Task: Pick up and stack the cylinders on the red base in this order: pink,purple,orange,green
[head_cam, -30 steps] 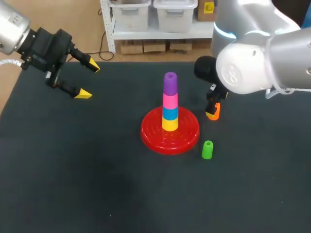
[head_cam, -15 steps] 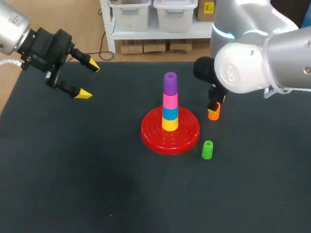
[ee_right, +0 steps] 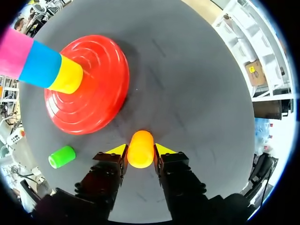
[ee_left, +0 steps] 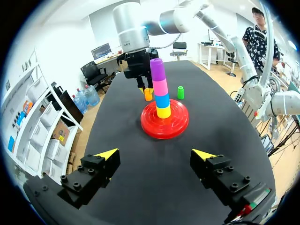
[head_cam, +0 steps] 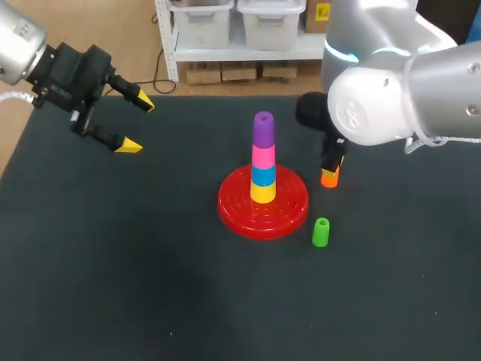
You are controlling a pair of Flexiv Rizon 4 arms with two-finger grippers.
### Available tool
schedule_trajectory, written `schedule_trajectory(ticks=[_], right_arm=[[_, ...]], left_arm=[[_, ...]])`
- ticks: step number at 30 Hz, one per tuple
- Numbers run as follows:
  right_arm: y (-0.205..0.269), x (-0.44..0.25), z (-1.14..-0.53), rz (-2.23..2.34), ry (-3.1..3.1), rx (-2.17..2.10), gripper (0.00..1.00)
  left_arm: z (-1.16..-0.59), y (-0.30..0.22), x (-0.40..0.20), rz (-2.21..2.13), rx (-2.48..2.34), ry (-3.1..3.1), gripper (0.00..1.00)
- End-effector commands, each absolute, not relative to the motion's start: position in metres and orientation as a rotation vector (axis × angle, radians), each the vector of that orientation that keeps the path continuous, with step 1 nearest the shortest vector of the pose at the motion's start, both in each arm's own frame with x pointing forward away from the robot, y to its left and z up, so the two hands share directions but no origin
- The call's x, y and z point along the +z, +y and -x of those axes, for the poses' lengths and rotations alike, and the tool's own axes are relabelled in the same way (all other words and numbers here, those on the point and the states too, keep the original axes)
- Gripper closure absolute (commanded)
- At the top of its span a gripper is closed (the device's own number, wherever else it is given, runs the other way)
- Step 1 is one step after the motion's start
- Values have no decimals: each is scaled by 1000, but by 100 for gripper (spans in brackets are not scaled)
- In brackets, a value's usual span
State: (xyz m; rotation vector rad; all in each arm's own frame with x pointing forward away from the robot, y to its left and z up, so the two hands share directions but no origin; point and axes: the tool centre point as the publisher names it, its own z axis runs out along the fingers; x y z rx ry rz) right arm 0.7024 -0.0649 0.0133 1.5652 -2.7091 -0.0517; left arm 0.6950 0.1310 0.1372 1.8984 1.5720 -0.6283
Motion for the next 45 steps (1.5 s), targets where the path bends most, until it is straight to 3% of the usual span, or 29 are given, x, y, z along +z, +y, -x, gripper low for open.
schedule_trajectory(ticks=[1,13,26,45], right_arm=[[-68,31,-697,-1590,-2737,-38,100],[-56,145,-711,-1777,-2762,-16,100],[1,265,-697,-2190,-2595,-19,100],[45,264,-647,-2349,-2305,-70,100]], left_arm=[[-696,131,137,-1900,-628,1572,0],[-696,131,137,-1900,-628,1572,0],[-696,131,137,-1900,-628,1572,0],[-696,131,137,-1900,-628,1572,0]])
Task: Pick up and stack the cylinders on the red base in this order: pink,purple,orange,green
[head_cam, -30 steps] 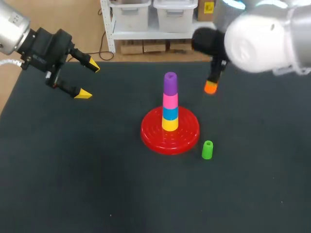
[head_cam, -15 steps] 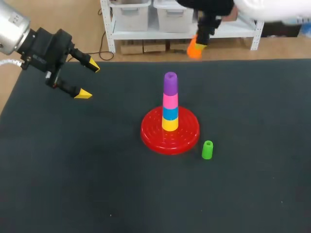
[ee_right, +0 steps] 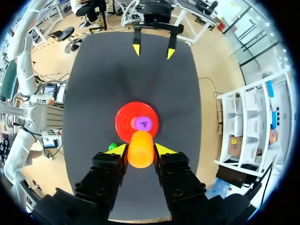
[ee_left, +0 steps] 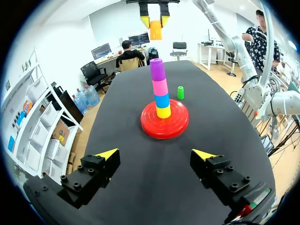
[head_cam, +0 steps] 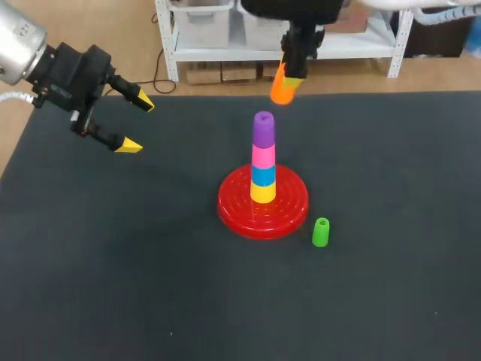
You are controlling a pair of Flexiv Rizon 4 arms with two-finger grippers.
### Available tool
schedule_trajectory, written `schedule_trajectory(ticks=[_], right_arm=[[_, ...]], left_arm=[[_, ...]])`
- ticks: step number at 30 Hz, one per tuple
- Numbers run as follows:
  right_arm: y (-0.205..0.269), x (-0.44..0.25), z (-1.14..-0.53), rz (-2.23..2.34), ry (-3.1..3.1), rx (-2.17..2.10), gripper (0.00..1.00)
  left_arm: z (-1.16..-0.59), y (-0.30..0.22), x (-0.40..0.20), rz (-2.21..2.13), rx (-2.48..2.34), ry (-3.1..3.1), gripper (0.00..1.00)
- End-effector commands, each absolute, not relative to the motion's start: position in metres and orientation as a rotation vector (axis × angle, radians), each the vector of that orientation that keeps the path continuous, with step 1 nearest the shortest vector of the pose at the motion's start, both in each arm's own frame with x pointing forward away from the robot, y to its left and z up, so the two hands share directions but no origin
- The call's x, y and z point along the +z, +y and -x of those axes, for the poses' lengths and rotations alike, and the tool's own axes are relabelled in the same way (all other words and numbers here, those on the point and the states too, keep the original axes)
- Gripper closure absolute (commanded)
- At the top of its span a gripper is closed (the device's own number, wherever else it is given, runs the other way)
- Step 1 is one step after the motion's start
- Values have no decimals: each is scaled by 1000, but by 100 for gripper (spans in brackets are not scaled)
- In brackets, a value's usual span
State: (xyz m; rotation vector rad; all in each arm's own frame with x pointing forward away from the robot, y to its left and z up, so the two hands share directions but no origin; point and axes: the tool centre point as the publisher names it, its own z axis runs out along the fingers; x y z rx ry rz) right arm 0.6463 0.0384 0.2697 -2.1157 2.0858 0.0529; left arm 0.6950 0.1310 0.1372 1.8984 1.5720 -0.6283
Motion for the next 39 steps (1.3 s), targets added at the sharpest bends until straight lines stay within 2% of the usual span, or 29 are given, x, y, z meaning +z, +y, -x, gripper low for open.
schedule_trajectory(ticks=[1,20,39], right_arm=[[46,262,-647,2142,2098,72,100],[66,232,-663,2162,2119,44,100],[67,222,-667,2182,2137,69,100]], left_arm=[[-696,131,137,-1900,-628,1572,0],[-696,131,137,-1900,-628,1572,0],[-696,131,137,-1900,-628,1572,0]])
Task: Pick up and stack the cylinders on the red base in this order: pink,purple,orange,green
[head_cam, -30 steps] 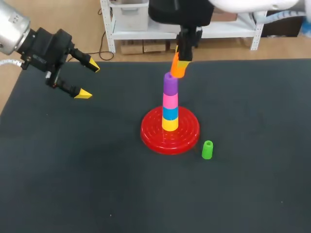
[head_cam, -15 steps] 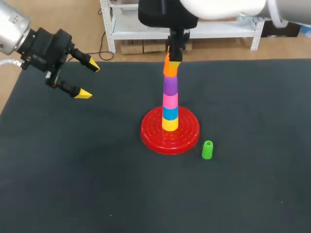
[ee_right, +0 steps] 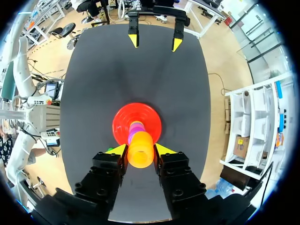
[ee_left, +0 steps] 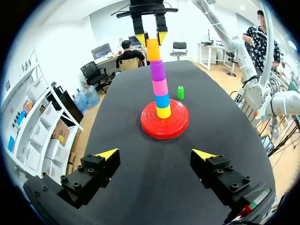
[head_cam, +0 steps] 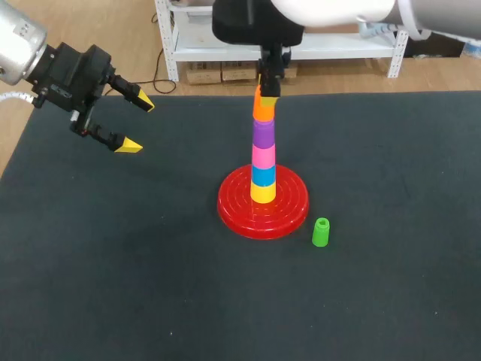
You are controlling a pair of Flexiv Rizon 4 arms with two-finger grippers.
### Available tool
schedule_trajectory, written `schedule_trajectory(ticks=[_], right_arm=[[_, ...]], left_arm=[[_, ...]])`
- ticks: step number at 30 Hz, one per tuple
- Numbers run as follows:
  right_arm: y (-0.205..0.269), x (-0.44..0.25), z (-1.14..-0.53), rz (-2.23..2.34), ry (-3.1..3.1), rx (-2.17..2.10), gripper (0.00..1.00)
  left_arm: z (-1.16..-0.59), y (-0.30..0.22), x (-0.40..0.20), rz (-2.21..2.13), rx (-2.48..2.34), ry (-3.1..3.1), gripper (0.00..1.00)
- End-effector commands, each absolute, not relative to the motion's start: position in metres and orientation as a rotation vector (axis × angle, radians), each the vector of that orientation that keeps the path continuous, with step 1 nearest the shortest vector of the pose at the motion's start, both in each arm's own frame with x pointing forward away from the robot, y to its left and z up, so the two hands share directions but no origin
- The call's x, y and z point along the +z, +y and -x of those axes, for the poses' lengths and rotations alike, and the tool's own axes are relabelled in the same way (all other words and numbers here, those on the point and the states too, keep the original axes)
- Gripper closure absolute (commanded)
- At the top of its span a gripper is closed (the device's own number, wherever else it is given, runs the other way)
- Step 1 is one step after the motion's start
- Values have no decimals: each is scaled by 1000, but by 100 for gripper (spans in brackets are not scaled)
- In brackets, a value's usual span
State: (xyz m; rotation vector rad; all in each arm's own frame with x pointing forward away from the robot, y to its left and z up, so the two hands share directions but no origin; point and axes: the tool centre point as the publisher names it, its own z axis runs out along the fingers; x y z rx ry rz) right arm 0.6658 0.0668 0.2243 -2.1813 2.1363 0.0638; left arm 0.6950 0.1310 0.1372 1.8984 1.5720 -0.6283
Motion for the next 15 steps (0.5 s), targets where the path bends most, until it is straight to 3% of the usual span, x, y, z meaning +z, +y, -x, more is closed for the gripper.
schedule_trajectory(ticks=[1,15], right_arm=[[68,222,-667,2178,2134,72,100],[67,225,-663,2174,2118,83,100]], left_arm=[[-696,131,137,-1900,-628,1572,0],[-696,131,137,-1900,-628,1572,0]])
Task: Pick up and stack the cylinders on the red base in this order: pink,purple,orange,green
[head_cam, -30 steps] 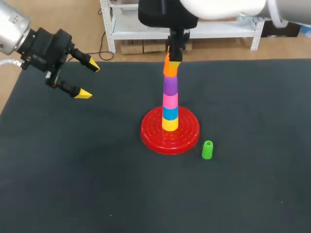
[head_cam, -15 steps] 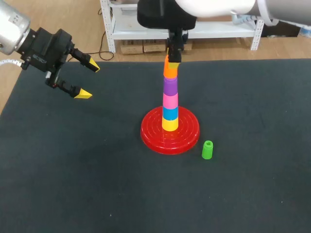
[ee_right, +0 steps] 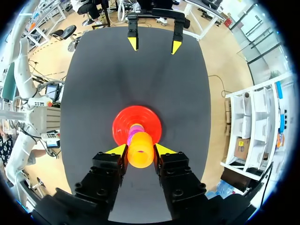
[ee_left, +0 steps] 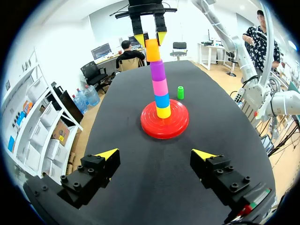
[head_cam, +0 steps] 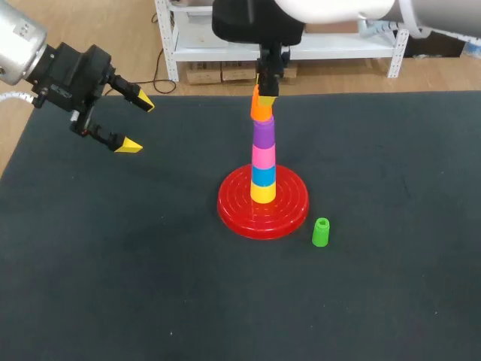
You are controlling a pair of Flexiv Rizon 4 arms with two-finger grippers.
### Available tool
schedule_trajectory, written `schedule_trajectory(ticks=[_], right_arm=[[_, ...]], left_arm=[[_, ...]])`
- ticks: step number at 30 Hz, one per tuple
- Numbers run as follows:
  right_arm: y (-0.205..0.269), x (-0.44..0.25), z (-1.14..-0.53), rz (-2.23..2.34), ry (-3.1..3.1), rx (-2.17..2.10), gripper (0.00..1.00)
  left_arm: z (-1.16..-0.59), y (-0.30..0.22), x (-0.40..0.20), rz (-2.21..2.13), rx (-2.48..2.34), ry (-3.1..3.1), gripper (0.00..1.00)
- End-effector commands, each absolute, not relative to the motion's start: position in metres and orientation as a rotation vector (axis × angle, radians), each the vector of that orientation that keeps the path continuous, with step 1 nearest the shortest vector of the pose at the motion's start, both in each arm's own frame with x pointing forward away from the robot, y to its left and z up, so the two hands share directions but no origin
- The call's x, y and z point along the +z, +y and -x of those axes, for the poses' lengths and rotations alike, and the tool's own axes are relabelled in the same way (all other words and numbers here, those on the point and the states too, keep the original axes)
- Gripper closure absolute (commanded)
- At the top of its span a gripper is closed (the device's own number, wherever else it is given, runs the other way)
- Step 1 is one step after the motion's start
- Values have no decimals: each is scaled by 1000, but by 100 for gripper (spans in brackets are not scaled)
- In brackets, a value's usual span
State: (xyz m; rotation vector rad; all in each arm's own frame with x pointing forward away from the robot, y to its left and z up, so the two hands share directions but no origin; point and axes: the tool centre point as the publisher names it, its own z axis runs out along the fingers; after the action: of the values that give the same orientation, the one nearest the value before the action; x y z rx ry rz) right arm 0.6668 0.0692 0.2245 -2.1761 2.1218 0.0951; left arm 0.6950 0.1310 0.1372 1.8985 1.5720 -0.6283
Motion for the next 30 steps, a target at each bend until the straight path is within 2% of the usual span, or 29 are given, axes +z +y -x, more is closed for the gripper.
schedule_trajectory(ticks=[1,30], right_arm=[[67,225,-663,2173,2118,84,100],[65,206,-665,2224,2165,110,100]], left_arm=[[-696,131,137,-1900,-628,1572,0],[-696,131,137,-1900,-628,1572,0]])
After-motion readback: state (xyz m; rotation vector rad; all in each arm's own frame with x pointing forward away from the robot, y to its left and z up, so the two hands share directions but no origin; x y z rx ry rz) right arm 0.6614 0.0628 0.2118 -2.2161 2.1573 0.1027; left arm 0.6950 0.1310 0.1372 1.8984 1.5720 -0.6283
